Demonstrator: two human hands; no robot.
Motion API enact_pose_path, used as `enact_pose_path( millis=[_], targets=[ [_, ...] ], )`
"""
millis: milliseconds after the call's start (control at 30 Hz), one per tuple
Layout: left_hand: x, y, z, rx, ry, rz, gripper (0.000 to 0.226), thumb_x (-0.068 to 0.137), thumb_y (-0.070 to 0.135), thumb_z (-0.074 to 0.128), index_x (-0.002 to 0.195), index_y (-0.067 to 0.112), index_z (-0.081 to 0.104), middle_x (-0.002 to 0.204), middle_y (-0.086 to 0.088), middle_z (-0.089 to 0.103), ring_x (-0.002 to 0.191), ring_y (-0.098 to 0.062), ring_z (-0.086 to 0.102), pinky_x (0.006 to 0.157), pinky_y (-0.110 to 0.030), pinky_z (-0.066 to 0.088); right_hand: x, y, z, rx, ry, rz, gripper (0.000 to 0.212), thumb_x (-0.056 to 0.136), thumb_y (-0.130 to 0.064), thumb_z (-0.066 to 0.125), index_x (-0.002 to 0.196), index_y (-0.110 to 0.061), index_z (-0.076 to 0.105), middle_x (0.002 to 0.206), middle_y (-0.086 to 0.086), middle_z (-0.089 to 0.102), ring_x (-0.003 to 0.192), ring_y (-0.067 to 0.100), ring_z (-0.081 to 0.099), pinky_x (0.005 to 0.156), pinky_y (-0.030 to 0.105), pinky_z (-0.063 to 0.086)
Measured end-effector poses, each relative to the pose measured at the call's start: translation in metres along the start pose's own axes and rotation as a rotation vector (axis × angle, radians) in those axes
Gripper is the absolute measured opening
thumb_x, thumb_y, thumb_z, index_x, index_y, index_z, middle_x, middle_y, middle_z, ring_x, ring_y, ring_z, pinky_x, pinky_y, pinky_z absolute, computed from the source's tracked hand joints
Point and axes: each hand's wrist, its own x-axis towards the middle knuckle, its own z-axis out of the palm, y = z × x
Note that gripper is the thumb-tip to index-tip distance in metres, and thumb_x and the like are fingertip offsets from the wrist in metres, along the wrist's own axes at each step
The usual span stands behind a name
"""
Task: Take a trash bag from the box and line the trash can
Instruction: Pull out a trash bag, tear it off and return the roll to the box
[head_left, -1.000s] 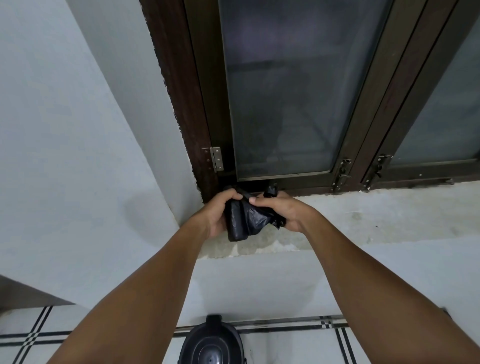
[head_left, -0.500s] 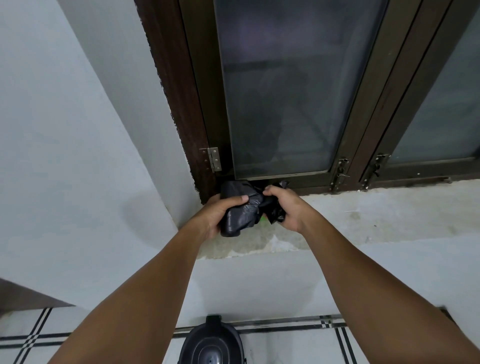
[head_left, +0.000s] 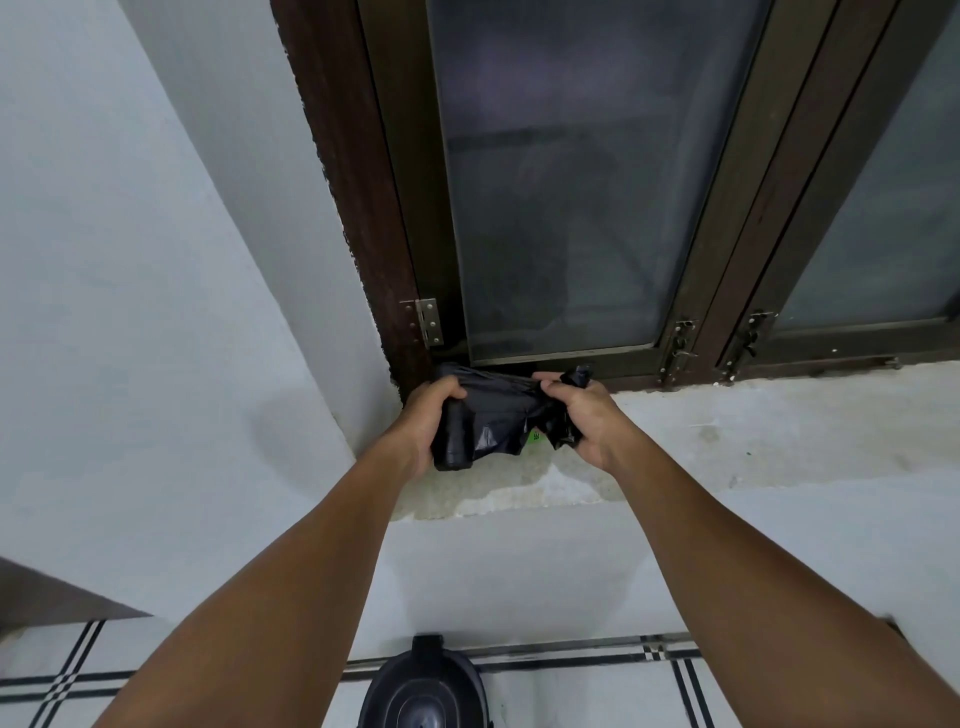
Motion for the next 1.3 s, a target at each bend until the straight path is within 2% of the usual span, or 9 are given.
enact_pose_path(
  millis=[167, 367, 567, 700, 867, 967, 1033, 1167, 1300],
  targets=[
    [0.001, -0.003, 0.001, 0.056, 0.074, 0.039, 0.037, 0.077, 0.032, 0.06, 0.111, 0.019, 0.065, 0.114, -0.014, 0.071, 0.107, -0.035, 0.065, 0.098, -0.049, 0.052, -0.002, 0.0, -0.001, 0.026, 0.011, -0.01, 0.023, 0.104, -0.013, 0.057, 0.114, -0.016, 0.078, 0.118, 0.011, 0.076, 0.113, 0.029, 0.071, 0.102, 0.047, 0.056],
    [0.003, -0.004, -0.005, 0.101, 0.205, 0.143, 0.042, 0.086, 0.037, 0.069, 0.125, 0.023, 0.063, 0.116, -0.004, 0.069, 0.1, -0.027, 0.065, 0.073, -0.034, 0.053, -0.005, -0.002, -0.011, -0.049, -0.02, -0.036, 0.019, 0.098, -0.017, 0.069, 0.117, -0.017, 0.075, 0.118, 0.011, 0.077, 0.112, 0.026, 0.071, 0.09, 0.035, 0.058],
    [0.001, -0.004, -0.001, 0.088, 0.162, 0.146, 0.047, 0.084, 0.036, 0.076, 0.127, 0.026, 0.061, 0.116, -0.001, 0.07, 0.102, -0.026, 0.067, 0.083, -0.041, 0.059, -0.005, 0.008, -0.016, -0.297, -0.113, 0.024, 0.073, 0.057, -0.045, 0.099, 0.119, -0.017, 0.073, 0.109, 0.002, 0.08, 0.109, 0.023, 0.074, 0.105, 0.042, 0.053],
    [0.001, -0.006, 0.005, 0.048, 0.057, 0.128, 0.052, 0.079, 0.03, 0.084, 0.126, 0.026, 0.061, 0.115, -0.006, 0.072, 0.101, -0.031, 0.072, 0.085, -0.055, 0.061, -0.008, 0.006, -0.005, -0.351, -0.111, -0.01, 0.042, 0.076, -0.031, 0.091, 0.109, -0.013, 0.075, 0.102, 0.004, 0.081, 0.103, 0.022, 0.075, 0.093, 0.036, 0.057],
    [-0.001, -0.006, 0.003, 0.033, -0.019, 0.03, 0.064, 0.072, 0.03, 0.088, 0.13, 0.025, 0.059, 0.117, -0.008, 0.073, 0.102, -0.033, 0.073, 0.079, -0.052, 0.063, -0.01, -0.005, -0.003, -0.004, 0.022, 0.07, 0.023, 0.091, -0.006, 0.068, 0.112, -0.004, 0.06, 0.102, 0.017, 0.073, 0.088, 0.029, 0.072, 0.071, 0.037, 0.06],
    [-0.008, -0.004, 0.003, -0.003, -0.111, -0.058, 0.05, 0.077, 0.029, 0.07, 0.124, 0.017, 0.063, 0.114, -0.012, 0.073, 0.1, -0.033, 0.07, 0.074, -0.045, 0.059, -0.009, -0.008, -0.001, 0.079, 0.015, 0.086, 0.014, 0.097, 0.001, 0.057, 0.11, -0.005, 0.055, 0.103, 0.02, 0.067, 0.089, 0.031, 0.069, 0.089, 0.052, 0.061],
    [-0.012, -0.005, 0.005, -0.045, -0.171, -0.099, 0.045, 0.075, 0.027, 0.058, 0.118, 0.015, 0.065, 0.114, -0.013, 0.072, 0.103, -0.034, 0.066, 0.079, -0.043, 0.056, -0.01, -0.009, 0.003, 0.102, 0.035, 0.089, 0.01, 0.102, -0.006, 0.055, 0.112, -0.009, 0.055, 0.106, 0.018, 0.066, 0.093, 0.03, 0.068, 0.092, 0.05, 0.059],
    [-0.008, -0.005, 0.009, -0.052, -0.236, 0.025, 0.051, 0.077, 0.01, 0.06, 0.127, 0.008, 0.061, 0.131, -0.02, 0.067, 0.115, -0.035, 0.065, 0.089, -0.046, 0.059, -0.011, -0.01, 0.005, 0.051, -0.051, 0.055, 0.035, 0.094, -0.025, 0.074, 0.122, -0.008, 0.062, 0.115, 0.013, 0.074, 0.102, 0.027, 0.073, 0.083, 0.038, 0.058],
    [-0.008, -0.005, 0.007, 0.062, -0.229, 0.083, 0.046, 0.082, 0.011, 0.077, 0.127, 0.014, 0.066, 0.118, -0.016, 0.074, 0.11, -0.036, 0.071, 0.093, -0.051, 0.058, -0.019, -0.013, 0.003, -0.404, -0.196, -0.013, 0.045, 0.079, -0.033, 0.089, 0.113, -0.007, 0.074, 0.108, 0.007, 0.08, 0.107, 0.023, 0.074, 0.094, 0.035, 0.057]
  ],
)
